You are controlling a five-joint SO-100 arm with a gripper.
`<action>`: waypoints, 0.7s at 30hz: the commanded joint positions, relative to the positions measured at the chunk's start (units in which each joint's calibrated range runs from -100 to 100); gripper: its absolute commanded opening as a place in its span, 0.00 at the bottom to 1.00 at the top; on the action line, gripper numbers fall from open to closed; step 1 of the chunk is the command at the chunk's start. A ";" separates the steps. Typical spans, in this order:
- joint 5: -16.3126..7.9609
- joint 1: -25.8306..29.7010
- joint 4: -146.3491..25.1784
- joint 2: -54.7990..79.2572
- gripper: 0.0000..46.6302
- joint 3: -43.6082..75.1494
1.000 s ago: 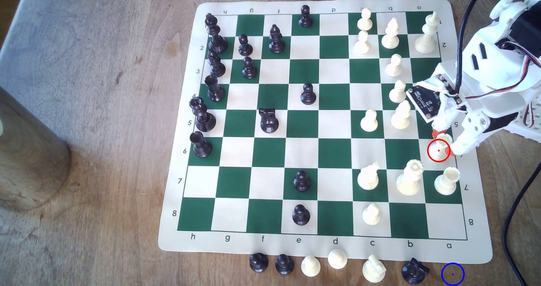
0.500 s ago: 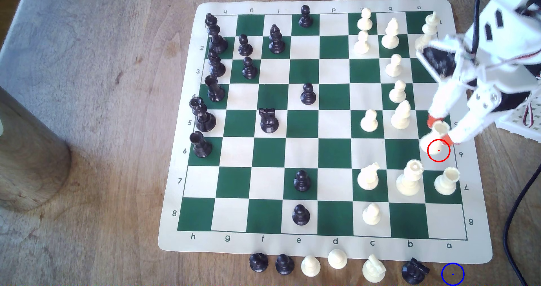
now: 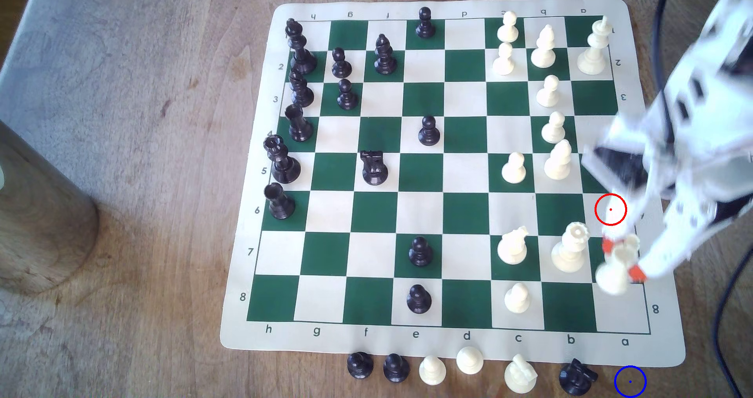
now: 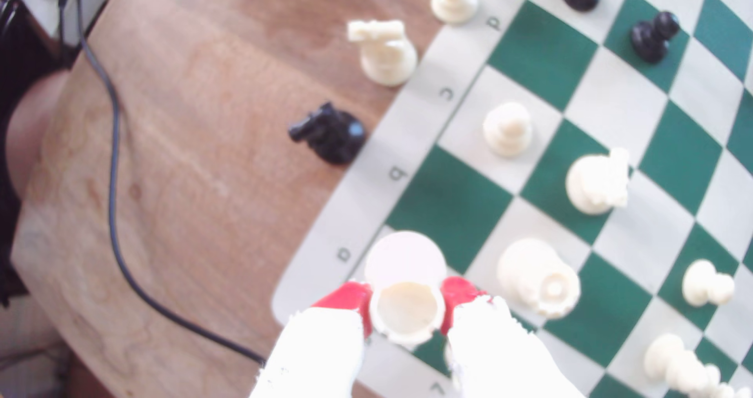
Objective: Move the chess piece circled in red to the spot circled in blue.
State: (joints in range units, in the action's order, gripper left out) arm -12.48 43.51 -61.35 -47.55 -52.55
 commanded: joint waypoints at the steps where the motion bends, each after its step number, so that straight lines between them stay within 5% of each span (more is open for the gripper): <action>1: 0.15 3.46 4.76 6.63 0.00 5.41; 21: -0.05 9.25 10.58 27.60 0.00 13.75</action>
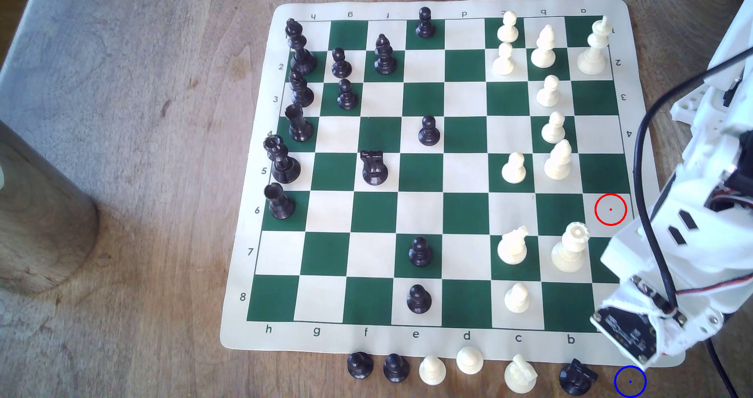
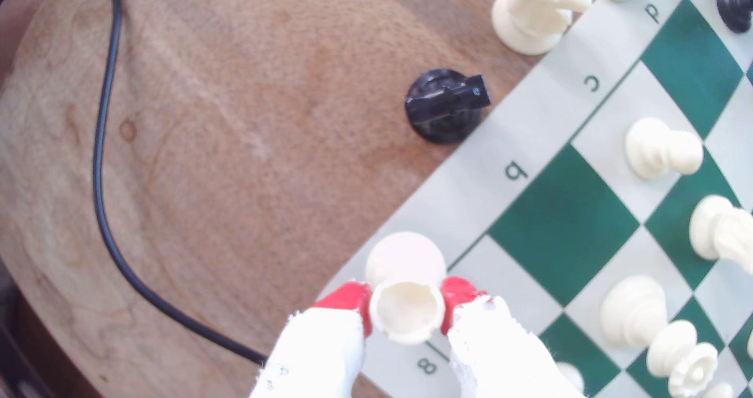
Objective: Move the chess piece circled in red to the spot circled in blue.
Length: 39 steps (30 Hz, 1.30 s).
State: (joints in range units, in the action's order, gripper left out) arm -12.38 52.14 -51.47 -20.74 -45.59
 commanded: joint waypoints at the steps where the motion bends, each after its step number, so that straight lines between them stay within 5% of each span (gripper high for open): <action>1: -0.15 0.70 0.70 1.21 0.00 7.24; 39: -1.27 1.79 4.38 11.74 0.00 14.23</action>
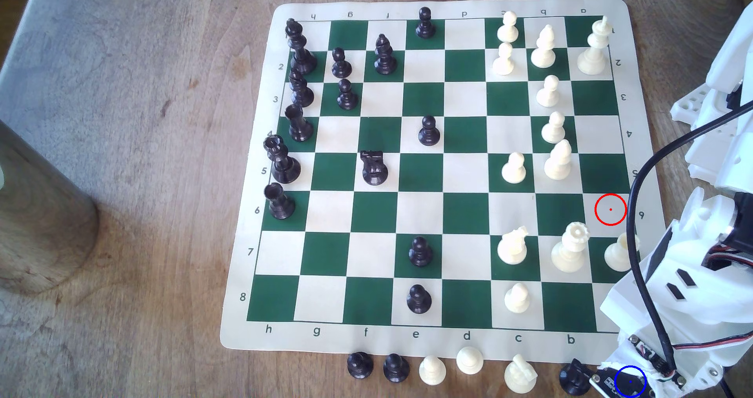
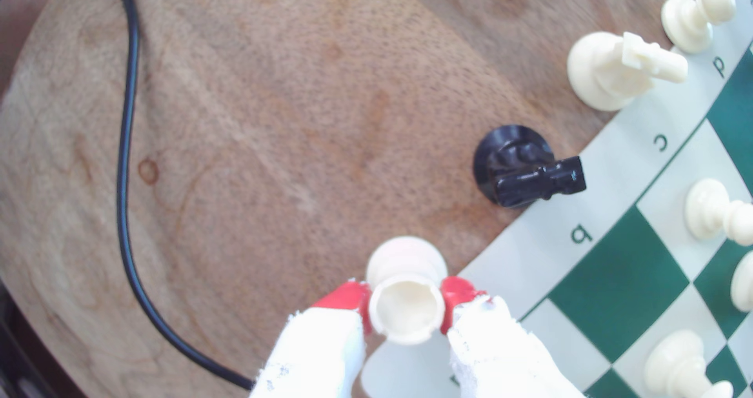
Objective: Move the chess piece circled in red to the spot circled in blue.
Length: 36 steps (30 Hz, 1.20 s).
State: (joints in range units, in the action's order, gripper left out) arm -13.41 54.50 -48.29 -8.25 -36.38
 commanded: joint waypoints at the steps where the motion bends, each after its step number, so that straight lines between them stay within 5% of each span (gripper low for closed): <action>1: -0.20 -0.57 1.19 -0.75 0.00 4.83; 7: -0.24 -0.65 1.03 -0.92 0.30 4.46; 36: 0.05 -0.80 -14.37 -20.86 0.38 -2.79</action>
State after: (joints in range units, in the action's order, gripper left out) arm -13.41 53.39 -60.00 -21.32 -39.27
